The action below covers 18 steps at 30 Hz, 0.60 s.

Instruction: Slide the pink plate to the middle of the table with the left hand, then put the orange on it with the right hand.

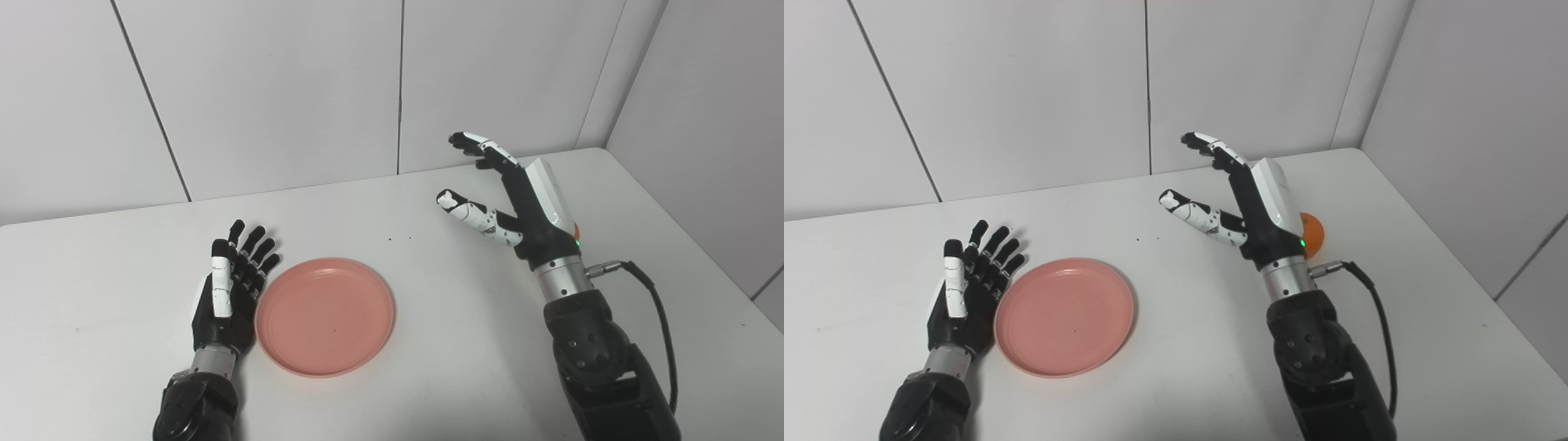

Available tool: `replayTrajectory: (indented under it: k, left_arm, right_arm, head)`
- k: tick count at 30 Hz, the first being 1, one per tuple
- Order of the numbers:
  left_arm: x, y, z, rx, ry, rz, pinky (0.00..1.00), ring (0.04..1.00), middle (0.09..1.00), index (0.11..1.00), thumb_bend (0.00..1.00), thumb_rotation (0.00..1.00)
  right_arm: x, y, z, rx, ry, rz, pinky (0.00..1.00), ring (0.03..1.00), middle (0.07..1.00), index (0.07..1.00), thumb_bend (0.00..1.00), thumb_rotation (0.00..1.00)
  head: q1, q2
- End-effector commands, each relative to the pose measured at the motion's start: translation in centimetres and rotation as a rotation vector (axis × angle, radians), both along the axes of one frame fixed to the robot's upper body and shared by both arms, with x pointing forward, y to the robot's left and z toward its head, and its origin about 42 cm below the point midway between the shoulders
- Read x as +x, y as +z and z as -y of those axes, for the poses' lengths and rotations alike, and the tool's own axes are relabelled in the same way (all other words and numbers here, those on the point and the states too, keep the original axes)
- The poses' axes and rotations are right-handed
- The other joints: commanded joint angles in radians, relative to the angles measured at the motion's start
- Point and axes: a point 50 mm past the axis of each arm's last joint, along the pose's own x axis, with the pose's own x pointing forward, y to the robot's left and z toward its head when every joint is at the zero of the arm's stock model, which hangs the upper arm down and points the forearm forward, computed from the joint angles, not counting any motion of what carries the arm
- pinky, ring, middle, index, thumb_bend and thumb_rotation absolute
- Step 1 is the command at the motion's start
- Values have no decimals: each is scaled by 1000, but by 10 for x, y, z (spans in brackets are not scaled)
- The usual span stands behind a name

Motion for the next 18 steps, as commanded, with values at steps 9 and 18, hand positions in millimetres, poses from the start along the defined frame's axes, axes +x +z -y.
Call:
replayTrajectory:
  k: [9, 18]
  left_arm:
    - [-6, -15, 1, 11, -3, -69, 895, 916, 933, 1000, 988, 875]
    - [-5, -15, 0, 17, -3, -64, 903, 916, 933, 1000, 995, 880]
  right_arm:
    - [21, 26, 35, -350, -193, 46, 795, 841, 837, 776, 847, 1000]
    - [27, 16, 61, -467, -309, 23, 822, 840, 843, 783, 848, 998]
  head:
    - [-6, 0]
    - [-8, -1]
